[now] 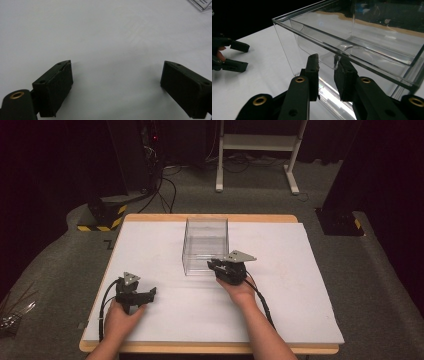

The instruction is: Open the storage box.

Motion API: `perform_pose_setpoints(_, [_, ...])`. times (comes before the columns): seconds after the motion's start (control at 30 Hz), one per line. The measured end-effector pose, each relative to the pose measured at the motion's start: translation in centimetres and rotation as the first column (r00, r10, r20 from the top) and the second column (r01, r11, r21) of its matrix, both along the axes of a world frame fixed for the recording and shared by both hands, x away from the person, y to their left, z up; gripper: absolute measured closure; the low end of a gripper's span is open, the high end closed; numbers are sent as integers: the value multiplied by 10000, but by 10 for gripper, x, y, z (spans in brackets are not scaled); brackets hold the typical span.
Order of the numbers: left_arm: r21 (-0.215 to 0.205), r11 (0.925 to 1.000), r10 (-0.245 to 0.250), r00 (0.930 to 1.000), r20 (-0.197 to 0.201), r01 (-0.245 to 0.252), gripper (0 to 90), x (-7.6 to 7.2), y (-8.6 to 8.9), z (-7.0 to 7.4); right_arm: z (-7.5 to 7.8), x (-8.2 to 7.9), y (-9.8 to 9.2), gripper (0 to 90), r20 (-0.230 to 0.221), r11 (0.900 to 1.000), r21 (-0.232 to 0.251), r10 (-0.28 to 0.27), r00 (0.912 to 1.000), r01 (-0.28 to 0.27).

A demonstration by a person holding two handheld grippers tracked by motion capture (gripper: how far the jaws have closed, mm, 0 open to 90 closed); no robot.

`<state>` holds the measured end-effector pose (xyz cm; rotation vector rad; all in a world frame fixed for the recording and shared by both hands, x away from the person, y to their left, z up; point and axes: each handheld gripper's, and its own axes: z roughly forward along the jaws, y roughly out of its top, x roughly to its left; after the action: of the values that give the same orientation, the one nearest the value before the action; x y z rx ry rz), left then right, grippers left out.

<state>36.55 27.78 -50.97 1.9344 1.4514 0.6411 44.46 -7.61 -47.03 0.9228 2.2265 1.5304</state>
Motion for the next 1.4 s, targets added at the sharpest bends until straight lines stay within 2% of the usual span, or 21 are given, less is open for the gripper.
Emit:
perform_pose_setpoints(0.3, [2,10000,1,10000,0,-1,111,0,0,0,1,-1,-7,792,6,9989,-58,460,9989,-460])
perform_pose_setpoints(1.4, [10,10000,-1,10000,3,1,111,0,0,0,-1,-32,-17,839,59,9972,64,744,9972,-745])
